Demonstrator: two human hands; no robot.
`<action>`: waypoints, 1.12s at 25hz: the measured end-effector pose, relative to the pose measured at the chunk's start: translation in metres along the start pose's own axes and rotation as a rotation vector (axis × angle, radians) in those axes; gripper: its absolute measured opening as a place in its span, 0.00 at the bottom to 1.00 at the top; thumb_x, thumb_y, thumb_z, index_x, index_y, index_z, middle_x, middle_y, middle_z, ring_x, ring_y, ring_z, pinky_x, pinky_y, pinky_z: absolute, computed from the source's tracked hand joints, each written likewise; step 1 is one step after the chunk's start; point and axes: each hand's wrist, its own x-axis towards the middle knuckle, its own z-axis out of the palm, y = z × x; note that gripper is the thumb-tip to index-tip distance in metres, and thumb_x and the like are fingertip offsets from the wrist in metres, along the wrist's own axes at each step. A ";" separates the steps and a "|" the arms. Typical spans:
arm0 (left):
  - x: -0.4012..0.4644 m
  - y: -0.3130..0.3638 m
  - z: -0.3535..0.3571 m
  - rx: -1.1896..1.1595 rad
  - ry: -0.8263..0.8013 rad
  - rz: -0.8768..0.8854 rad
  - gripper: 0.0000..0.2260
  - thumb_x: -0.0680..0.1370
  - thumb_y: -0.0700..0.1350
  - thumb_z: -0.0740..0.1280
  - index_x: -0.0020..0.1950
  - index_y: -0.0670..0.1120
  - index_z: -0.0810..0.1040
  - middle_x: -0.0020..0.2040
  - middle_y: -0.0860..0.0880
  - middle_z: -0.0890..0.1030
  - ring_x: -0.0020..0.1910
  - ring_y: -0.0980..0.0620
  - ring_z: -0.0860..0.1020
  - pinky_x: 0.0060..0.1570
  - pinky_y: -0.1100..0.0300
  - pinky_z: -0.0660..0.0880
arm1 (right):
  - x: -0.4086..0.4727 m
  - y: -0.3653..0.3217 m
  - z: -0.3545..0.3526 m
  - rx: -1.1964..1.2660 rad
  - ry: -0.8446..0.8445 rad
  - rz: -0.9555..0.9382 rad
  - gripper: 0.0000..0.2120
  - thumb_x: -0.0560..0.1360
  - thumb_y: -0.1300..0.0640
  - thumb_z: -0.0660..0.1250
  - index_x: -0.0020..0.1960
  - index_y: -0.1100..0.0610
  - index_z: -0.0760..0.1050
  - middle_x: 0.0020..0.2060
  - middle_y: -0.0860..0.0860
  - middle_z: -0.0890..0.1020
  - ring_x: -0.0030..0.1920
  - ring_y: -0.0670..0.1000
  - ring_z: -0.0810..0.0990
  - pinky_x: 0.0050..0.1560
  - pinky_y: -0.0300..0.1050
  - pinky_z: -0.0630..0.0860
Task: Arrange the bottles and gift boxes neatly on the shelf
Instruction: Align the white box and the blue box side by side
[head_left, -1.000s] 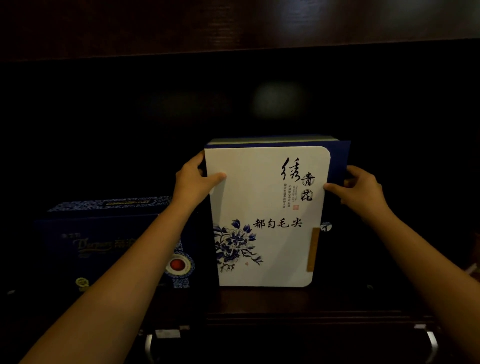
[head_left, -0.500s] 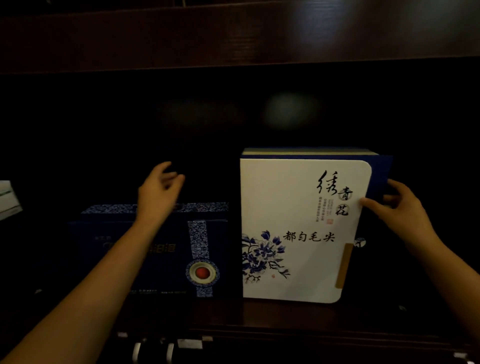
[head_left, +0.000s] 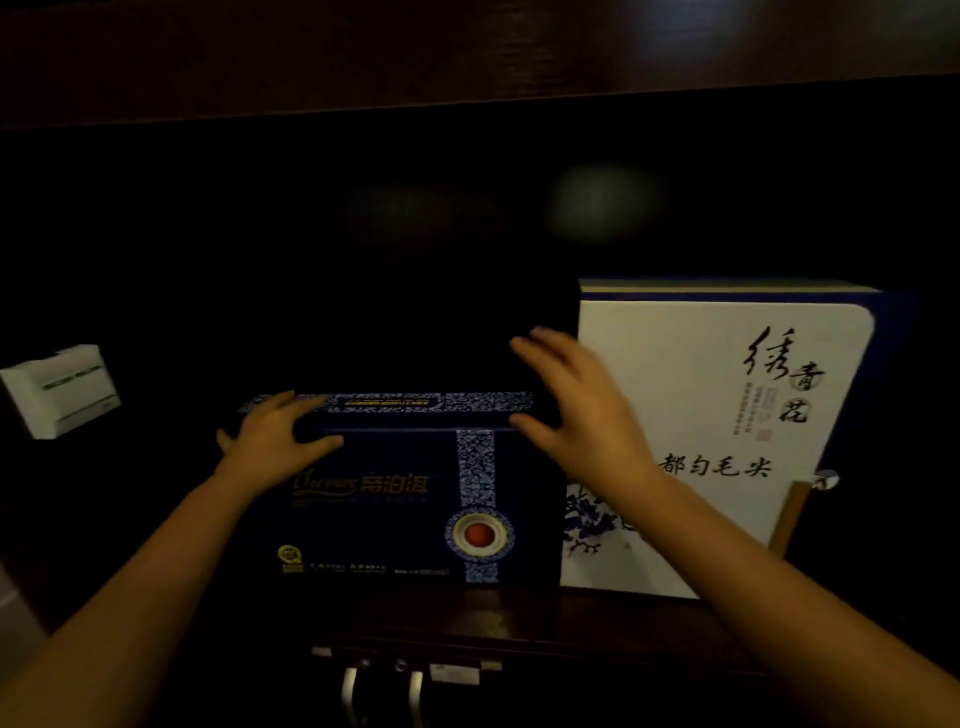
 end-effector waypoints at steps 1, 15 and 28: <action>0.001 -0.004 0.005 0.008 -0.008 -0.011 0.30 0.72 0.56 0.68 0.72 0.53 0.63 0.76 0.46 0.59 0.74 0.42 0.58 0.69 0.31 0.52 | 0.003 0.001 0.022 -0.074 -0.146 0.001 0.32 0.71 0.53 0.69 0.71 0.52 0.60 0.72 0.56 0.63 0.72 0.56 0.61 0.69 0.49 0.65; 0.017 -0.033 0.021 -0.148 0.081 0.034 0.32 0.65 0.55 0.75 0.68 0.52 0.71 0.72 0.44 0.66 0.71 0.41 0.62 0.67 0.34 0.61 | 0.006 0.004 0.084 -0.253 -0.449 0.251 0.27 0.74 0.59 0.65 0.70 0.54 0.62 0.68 0.58 0.70 0.67 0.59 0.67 0.60 0.55 0.73; 0.012 -0.029 0.023 -0.138 0.139 0.073 0.31 0.66 0.57 0.74 0.66 0.52 0.72 0.71 0.45 0.69 0.70 0.42 0.64 0.66 0.32 0.60 | 0.005 0.003 0.066 -0.181 -0.218 0.343 0.11 0.74 0.61 0.63 0.54 0.60 0.79 0.46 0.61 0.84 0.47 0.63 0.80 0.44 0.54 0.77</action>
